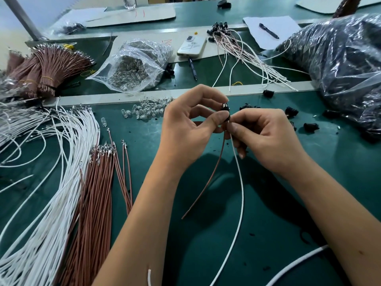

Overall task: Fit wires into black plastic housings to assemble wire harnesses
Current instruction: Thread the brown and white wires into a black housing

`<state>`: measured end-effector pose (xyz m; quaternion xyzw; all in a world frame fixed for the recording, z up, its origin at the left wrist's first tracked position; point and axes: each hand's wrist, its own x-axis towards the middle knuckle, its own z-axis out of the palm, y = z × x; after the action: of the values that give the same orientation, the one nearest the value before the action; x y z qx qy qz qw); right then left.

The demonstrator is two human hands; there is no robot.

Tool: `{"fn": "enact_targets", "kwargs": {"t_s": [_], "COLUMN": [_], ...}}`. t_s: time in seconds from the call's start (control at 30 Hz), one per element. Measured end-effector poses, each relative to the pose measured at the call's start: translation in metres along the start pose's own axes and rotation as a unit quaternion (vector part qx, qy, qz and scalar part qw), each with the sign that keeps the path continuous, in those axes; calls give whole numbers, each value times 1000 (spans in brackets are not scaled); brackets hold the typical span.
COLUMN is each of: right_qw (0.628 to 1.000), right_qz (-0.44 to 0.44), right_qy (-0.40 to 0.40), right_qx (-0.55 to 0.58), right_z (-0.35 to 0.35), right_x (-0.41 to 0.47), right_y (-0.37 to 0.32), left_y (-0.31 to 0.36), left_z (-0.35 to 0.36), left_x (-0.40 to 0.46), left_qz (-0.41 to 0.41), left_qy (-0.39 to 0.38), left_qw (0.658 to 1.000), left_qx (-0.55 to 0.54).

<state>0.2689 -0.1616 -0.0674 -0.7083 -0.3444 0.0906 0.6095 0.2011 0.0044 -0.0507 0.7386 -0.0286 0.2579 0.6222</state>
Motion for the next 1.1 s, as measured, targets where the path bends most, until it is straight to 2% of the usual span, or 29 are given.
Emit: {"fn": "enact_targets", "kwargs": {"t_s": [0.33, 0.57, 0.8, 1.1], "right_qw": [999, 1000, 1000, 1000], "right_qz": [-2, 13, 9, 3], "right_qy": [3, 24, 29, 18], "right_qx": [-41, -7, 8, 17], "right_z": [1, 1, 0, -1], "right_x": [0, 0, 1, 1], "right_y": [-2, 0, 1, 3], "left_y": [-1, -4, -4, -3], "left_z": [2, 0, -2, -4], "left_x": [0, 1, 0, 0], "left_qz": [-7, -5, -58, -73], "left_qy": [34, 40, 35, 32], "left_qw": [999, 999, 993, 990], "left_qx": [-22, -8, -95, -115]}}
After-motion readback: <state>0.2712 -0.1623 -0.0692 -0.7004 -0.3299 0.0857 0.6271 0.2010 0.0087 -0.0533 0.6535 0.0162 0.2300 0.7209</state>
